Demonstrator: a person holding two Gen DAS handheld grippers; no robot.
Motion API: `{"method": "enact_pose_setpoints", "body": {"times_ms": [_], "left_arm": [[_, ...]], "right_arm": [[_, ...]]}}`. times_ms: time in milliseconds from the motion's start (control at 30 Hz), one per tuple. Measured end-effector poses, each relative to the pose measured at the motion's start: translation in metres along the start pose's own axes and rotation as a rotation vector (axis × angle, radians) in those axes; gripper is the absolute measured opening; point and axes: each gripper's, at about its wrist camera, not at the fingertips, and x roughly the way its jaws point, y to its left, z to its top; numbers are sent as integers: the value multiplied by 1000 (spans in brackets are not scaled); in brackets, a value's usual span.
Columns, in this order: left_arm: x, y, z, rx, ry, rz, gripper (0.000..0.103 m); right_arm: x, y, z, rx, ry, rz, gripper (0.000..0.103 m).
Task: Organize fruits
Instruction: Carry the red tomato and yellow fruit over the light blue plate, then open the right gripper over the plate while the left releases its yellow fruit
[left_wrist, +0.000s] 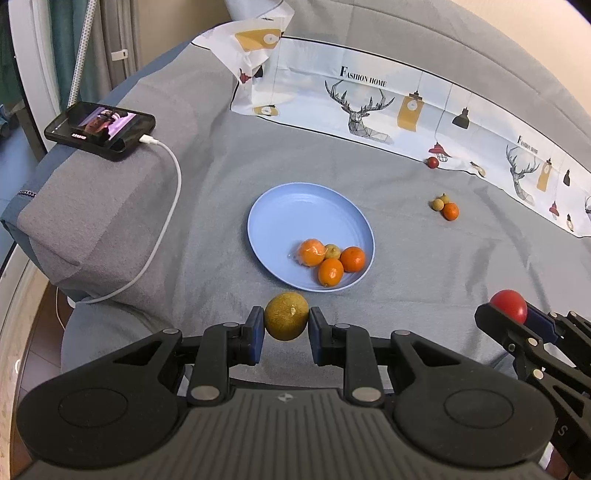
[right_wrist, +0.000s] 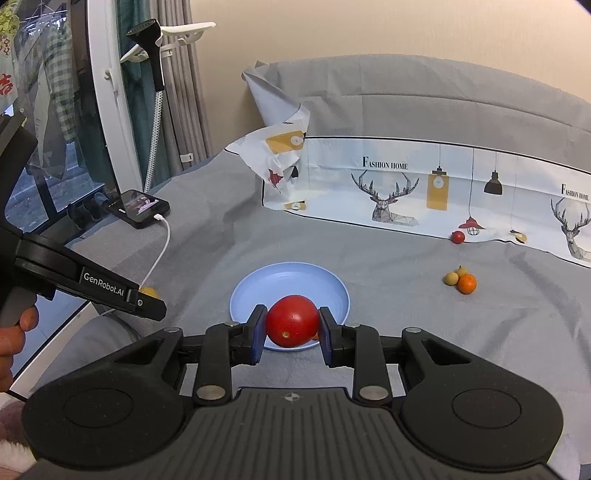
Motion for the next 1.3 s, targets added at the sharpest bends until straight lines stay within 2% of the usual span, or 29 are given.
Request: {"method": "enact_pose_setpoints", "body": {"times_ms": [267,500,967,1300], "left_arm": [[15,1,8,-1,24,8,28],[42,-1,30,4,49,23,28],[134,-11,82,23,139,31,28],[199,-9,101,62,193,69,28]], "right_arm": [[12,-2,1,5,21,-9,31],[38,-12,4,19,51,-26,31],[137,-10,20,-6,123,7,31],[211,-14,21,-33,198,27,31]]}}
